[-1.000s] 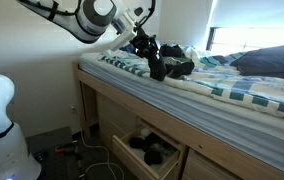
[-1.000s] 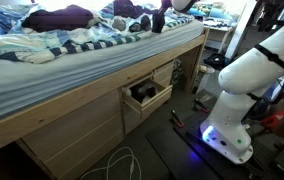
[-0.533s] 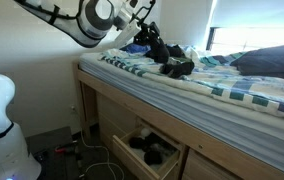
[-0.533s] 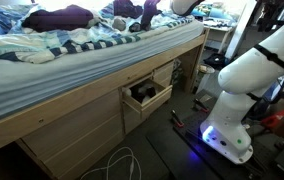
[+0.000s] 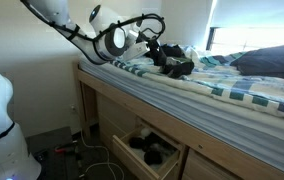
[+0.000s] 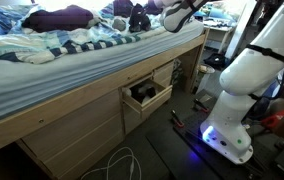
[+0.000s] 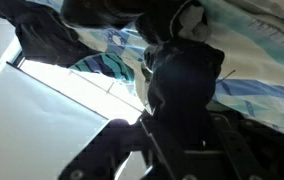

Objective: Pick up the object from the open drawer and put it on the bed

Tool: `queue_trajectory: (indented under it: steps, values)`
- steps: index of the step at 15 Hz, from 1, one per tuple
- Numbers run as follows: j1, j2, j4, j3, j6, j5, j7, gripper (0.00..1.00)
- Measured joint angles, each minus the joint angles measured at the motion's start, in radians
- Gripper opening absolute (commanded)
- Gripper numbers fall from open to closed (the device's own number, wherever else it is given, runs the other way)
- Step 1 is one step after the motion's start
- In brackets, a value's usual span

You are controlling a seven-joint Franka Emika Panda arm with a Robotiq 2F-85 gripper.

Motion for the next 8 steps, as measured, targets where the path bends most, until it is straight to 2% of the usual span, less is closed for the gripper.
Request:
queue_trajectory:
  steps: [3,7,8]
  values:
    - [0.120,0.059,0.063,-0.073,-0.004,-0.039,0.060,0.08]
    - [0.220,0.093,0.116,-0.141,-0.005,-0.101,0.147,0.08]
    - [0.236,0.095,0.123,-0.157,-0.005,-0.119,0.164,0.14]
